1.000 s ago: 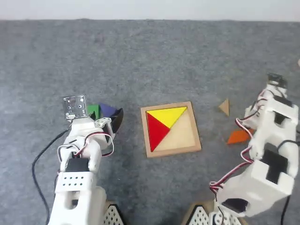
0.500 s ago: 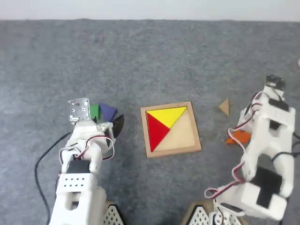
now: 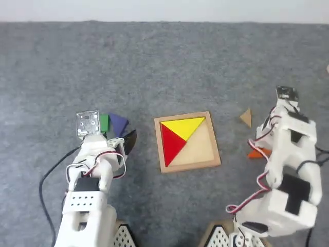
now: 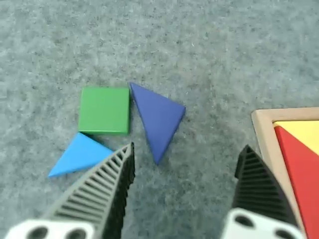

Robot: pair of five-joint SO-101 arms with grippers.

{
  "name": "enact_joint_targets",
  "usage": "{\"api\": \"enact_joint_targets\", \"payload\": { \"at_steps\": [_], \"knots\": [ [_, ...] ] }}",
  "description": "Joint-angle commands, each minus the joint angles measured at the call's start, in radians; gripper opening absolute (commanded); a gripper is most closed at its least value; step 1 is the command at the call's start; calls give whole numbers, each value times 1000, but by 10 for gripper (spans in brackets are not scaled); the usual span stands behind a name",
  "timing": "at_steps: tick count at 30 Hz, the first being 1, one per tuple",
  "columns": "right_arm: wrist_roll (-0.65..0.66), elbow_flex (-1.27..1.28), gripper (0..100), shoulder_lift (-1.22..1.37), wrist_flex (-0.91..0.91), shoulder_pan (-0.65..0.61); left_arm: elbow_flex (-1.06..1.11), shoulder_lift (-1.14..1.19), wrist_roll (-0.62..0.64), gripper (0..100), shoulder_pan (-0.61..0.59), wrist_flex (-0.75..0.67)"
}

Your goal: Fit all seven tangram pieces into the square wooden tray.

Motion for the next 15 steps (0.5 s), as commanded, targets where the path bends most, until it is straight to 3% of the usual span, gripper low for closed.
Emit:
{"api": "enact_joint_targets", "payload": {
  "at_steps": [1, 15],
  "knots": [
    [9, -63, 202, 77, 39, -8, -8, -25, -15, 313, 5, -3],
    [18, -69, 200, 81, 24, -177, -7, -25, -17, 313, 5, -3]
  ]
}}
